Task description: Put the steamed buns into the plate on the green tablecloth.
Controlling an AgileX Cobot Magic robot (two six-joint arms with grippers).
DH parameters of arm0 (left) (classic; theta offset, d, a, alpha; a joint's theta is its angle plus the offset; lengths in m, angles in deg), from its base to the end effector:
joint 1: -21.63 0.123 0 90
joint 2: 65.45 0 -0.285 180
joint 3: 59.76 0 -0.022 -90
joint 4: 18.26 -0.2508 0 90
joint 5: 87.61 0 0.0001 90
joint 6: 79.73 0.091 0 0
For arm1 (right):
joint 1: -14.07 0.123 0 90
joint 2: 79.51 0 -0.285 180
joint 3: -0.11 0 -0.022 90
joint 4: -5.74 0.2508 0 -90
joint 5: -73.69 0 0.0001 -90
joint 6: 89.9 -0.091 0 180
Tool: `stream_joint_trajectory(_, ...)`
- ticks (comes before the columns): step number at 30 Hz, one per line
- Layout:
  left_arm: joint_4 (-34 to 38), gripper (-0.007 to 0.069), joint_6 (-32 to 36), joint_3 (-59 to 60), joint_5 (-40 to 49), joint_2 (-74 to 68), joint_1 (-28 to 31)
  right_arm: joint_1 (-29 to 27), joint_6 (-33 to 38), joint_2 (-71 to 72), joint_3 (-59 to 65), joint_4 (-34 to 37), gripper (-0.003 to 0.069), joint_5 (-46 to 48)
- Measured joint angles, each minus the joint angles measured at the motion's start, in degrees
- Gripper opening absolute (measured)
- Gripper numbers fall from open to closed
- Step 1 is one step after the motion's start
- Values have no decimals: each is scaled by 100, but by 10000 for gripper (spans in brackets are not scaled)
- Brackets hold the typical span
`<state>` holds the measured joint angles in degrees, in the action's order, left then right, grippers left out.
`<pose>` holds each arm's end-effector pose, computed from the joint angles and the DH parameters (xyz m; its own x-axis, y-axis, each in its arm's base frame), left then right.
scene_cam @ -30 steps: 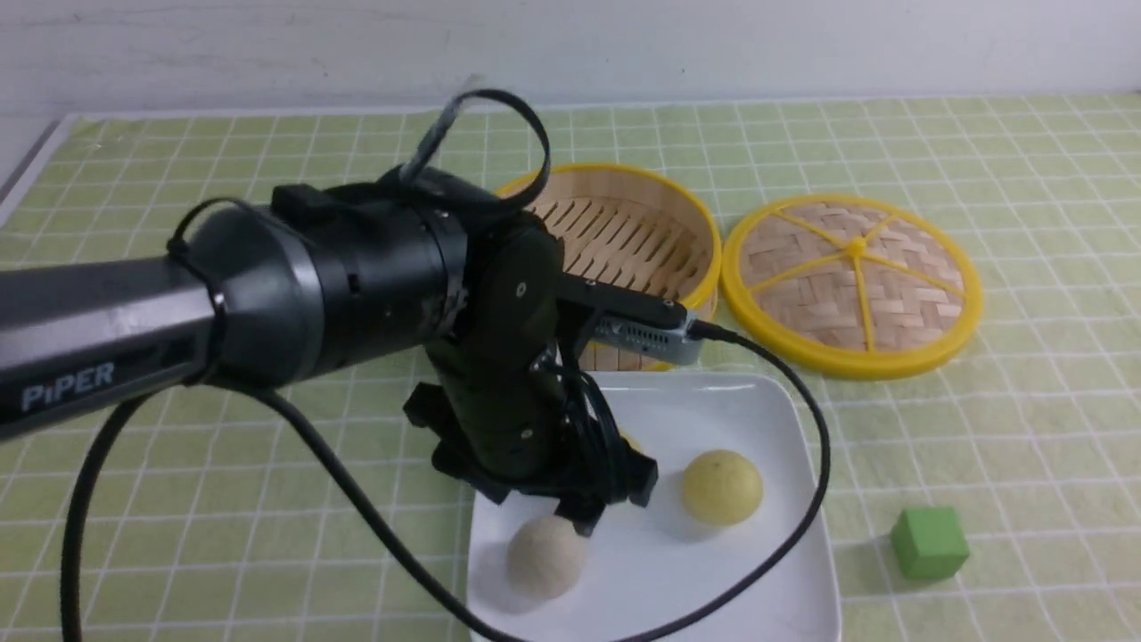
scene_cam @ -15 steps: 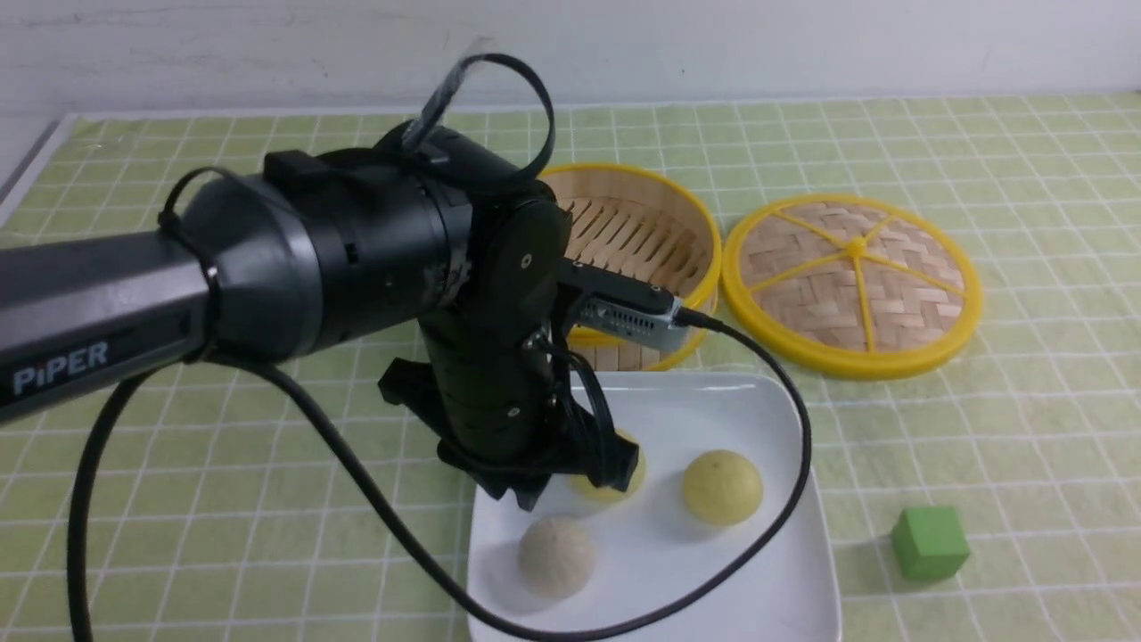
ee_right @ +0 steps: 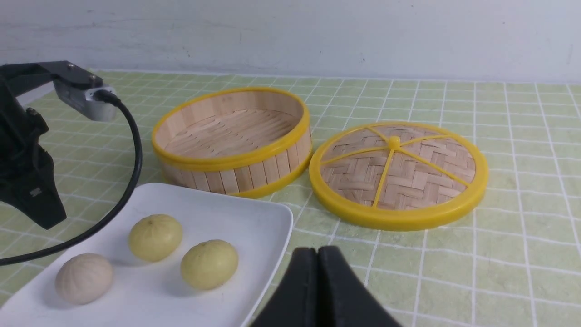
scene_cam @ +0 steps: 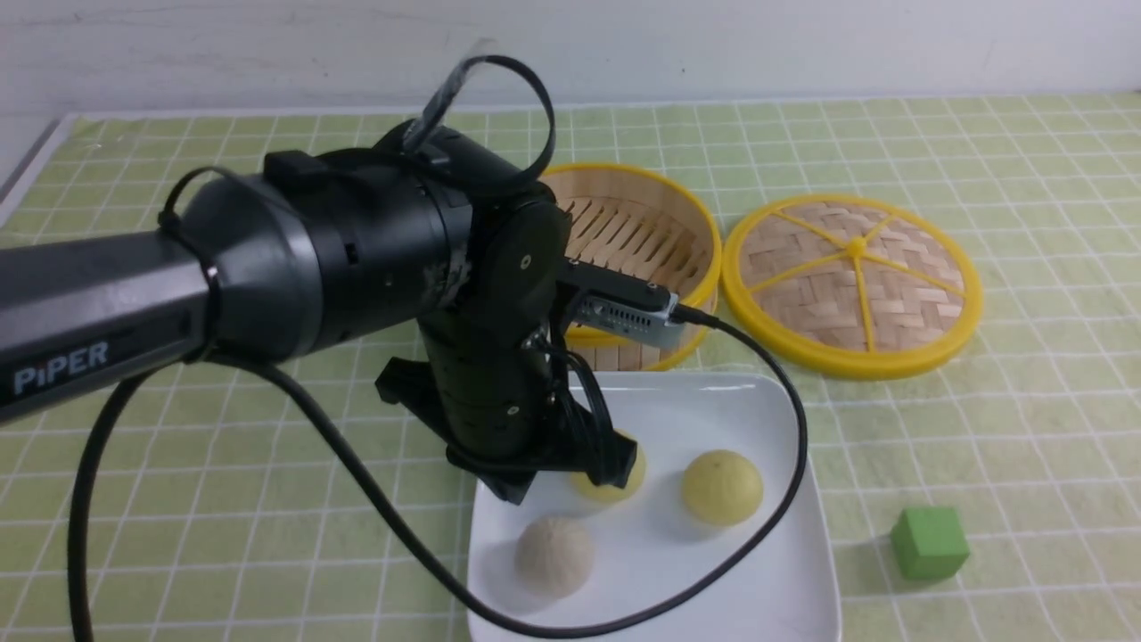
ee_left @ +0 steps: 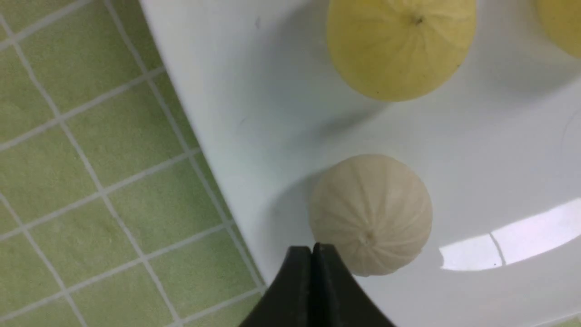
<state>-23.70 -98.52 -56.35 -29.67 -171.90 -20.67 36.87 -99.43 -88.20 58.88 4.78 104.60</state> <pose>0.2589 -0.2256 0.2432 -0.8752 0.4273 -0.2267 0.4351 0.9002 0.0171 0.0293 0.0115 0.2692 -0.1901 0.0843 -0.9781 -0.3550 0.9230 0.1485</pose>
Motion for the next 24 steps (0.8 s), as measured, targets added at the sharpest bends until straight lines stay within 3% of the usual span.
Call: stream_joint_trajectory(24, -359, 13, 0, 0, -6, 6, 0, -59, 0, 139, 355, -26, 4, -236)
